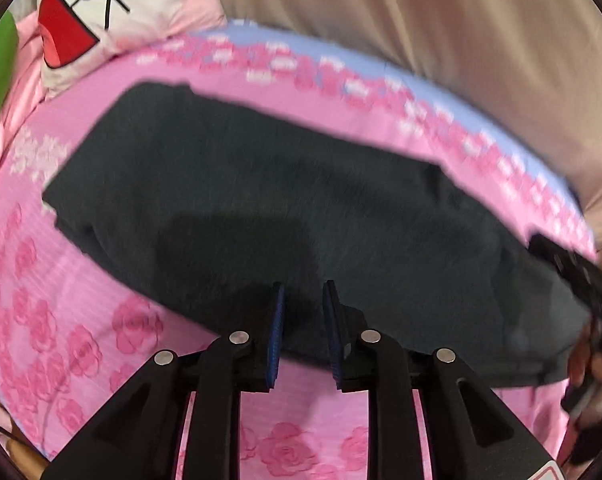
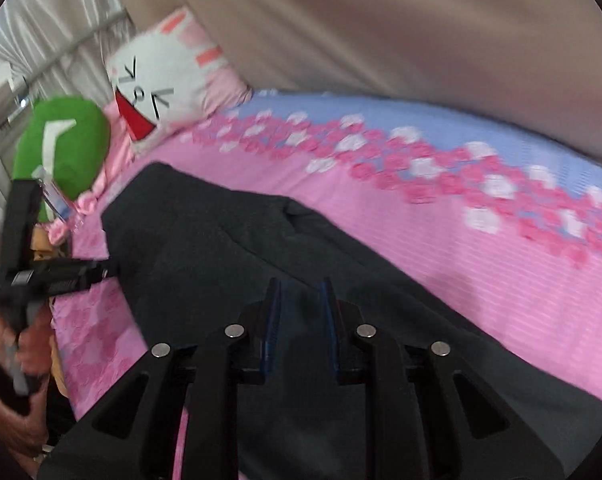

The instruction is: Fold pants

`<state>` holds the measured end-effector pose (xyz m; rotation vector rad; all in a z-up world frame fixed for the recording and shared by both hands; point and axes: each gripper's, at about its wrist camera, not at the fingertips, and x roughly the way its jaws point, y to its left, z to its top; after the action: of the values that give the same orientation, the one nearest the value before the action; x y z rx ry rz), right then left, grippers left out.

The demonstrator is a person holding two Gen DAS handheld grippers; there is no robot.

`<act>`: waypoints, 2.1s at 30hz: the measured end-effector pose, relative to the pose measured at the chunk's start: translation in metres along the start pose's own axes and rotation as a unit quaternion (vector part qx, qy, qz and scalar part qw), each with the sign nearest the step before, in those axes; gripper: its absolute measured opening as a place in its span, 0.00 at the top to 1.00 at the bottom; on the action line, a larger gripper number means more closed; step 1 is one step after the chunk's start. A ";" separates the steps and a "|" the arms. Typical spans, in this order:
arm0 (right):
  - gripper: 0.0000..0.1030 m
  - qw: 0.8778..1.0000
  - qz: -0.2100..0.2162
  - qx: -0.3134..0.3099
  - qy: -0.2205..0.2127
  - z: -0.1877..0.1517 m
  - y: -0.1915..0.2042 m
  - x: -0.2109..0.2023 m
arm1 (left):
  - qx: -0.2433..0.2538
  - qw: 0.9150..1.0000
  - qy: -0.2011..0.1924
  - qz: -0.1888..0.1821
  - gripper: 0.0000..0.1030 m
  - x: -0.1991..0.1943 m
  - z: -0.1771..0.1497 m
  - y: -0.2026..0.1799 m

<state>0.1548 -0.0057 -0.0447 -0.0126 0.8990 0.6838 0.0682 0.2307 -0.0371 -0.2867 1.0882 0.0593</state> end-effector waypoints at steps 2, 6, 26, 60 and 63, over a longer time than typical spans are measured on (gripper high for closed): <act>0.81 1.000 -0.013 -0.013 0.010 0.009 0.010 0.021 | 0.005 1.000 -0.008 -0.015 0.81 0.001 -0.006 0.003; 0.80 0.998 -0.045 -0.041 0.023 0.022 0.018 0.055 | 0.016 0.999 -0.009 -0.037 0.81 0.001 -0.007 0.007; 0.96 0.996 -0.082 -0.033 -0.005 0.020 0.008 0.060 | 0.027 0.998 -0.049 0.004 0.71 0.011 0.009 0.007; 0.98 0.833 -0.267 0.452 -0.173 -0.312 -0.293 -0.315 | 0.100 0.991 -0.087 0.007 0.46 -0.028 -0.064 -0.174; 0.99 0.830 -0.294 0.421 -0.217 -0.311 -0.275 -0.343 | 0.097 0.992 -0.085 0.011 0.46 -0.027 -0.063 -0.173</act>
<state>-0.0620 -0.4980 -0.0682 0.6141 0.6327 -0.3267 0.0337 0.0504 -0.0053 -0.0921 0.9197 -0.0021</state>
